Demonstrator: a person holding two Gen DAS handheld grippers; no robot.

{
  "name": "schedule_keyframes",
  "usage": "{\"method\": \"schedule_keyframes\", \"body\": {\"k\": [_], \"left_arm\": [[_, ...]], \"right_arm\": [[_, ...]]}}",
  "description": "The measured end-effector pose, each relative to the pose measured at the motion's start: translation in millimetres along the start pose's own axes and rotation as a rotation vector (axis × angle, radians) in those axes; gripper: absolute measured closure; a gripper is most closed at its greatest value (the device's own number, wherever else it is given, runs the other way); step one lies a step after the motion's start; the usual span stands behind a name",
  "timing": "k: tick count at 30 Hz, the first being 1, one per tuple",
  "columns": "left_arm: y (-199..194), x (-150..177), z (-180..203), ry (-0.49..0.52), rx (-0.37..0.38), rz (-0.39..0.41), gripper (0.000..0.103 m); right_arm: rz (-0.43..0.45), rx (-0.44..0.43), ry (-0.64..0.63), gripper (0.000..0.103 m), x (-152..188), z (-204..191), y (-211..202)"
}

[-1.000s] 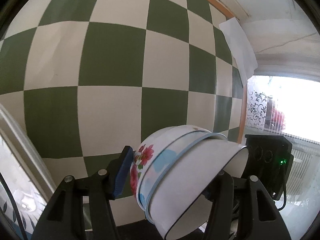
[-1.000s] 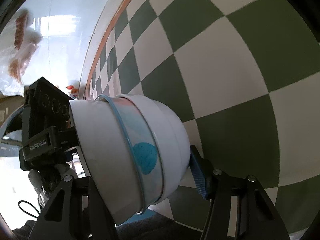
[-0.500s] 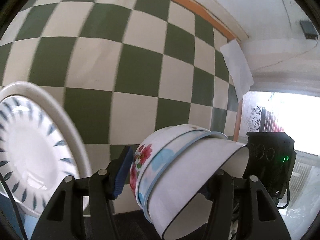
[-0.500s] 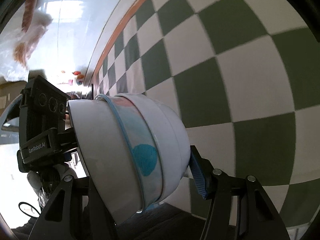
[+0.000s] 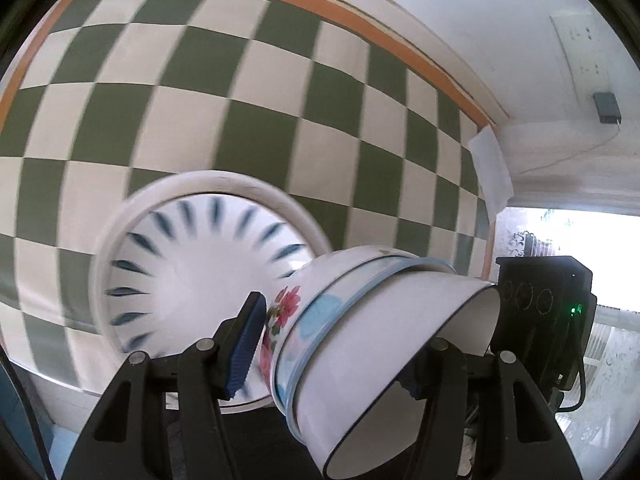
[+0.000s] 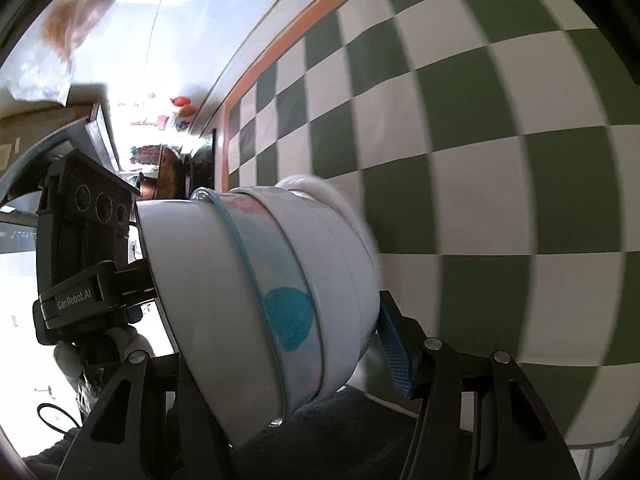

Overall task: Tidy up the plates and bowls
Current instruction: 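Carry the bowl stack with both tools over the plate stack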

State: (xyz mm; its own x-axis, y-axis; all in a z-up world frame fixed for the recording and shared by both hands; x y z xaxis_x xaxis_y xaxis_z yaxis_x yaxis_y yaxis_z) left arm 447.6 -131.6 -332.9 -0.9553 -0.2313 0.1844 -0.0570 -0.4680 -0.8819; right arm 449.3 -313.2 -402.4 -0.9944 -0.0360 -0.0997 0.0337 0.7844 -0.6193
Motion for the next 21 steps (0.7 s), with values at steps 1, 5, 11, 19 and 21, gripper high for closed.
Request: {"method": "schedule_keyframes", "body": {"k": [1, 5, 11, 19, 21], "left_arm": [[-4.3, -1.9, -9.7, -0.007, 0.002, 0.0, 0.048], [-8.9, -8.2, -33.5, -0.029, 0.003, -0.009, 0.048], [-4.8, -17.3, -55.5, -0.039, 0.0, -0.03, 0.048], [3.9, -27.2, -70.6, -0.049, -0.005, -0.055, 0.048], [5.8, -28.8, -73.9, -0.05, -0.007, -0.061, 0.048]], "right_arm": [[-0.004, -0.005, -0.003, 0.045, -0.7, -7.0, 8.1], [-0.017, -0.012, -0.009, 0.045, 0.1, -24.1, 32.8], [-0.043, -0.009, -0.007, 0.046, -1.9, -35.3, 64.7], [-0.064, 0.007, -0.002, 0.046, -10.7, -35.5, 92.9], [-0.066, 0.013, -0.003, 0.046, -10.8, -33.3, 94.4]]}}
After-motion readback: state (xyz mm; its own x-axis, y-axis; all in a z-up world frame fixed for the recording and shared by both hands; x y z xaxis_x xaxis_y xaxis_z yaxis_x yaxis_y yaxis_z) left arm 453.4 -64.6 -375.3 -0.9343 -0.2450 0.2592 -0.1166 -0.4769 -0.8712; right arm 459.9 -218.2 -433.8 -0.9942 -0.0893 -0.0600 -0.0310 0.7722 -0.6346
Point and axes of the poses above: each gripper's, at about its wrist camera, not at the fingertips, and y roughly the way its jaws point, z to its right, x to its underside, the point moved 2 cm from there along y, roughly the way its jaws point, and after that the axes turned 11 degrees about -y, right-handed, at the moved point
